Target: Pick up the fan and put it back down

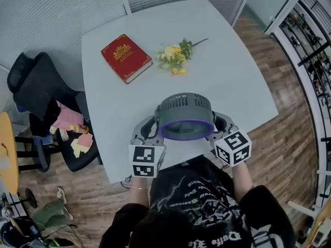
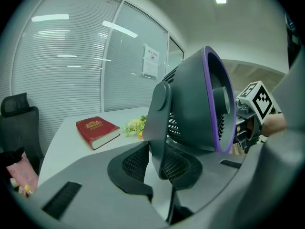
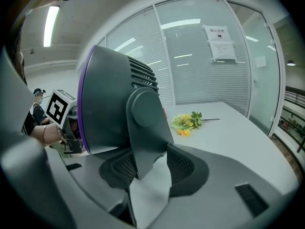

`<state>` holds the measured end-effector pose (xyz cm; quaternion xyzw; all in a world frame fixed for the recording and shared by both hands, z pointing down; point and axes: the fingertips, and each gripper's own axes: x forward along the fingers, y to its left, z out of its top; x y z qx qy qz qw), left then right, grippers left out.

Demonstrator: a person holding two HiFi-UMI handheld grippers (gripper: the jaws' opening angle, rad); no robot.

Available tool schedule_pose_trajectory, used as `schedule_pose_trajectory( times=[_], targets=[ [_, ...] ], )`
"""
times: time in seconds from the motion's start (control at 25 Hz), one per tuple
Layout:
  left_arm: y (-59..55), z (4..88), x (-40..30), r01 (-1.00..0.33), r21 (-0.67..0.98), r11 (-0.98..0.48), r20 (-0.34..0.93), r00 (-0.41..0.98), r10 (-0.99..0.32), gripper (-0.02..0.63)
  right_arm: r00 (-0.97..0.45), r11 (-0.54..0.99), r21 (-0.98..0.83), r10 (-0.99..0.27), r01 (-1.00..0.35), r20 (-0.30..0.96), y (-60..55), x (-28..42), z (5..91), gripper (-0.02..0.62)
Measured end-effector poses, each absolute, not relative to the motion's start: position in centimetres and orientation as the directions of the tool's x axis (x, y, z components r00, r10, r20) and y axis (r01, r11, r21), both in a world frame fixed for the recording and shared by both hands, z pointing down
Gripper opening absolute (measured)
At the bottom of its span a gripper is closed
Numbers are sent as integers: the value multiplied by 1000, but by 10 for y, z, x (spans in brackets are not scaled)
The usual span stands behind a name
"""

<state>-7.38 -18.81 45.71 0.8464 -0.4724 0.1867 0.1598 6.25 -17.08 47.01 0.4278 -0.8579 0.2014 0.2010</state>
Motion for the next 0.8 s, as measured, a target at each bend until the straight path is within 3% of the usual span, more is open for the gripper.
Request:
schedule_pose_trajectory(
  times=[0.8],
  targets=[
    [-259, 518, -51, -876, 89, -474, 532, 445, -721, 64, -570, 543, -230, -619, -807, 540, -241, 87, 532, 169]
  ],
)
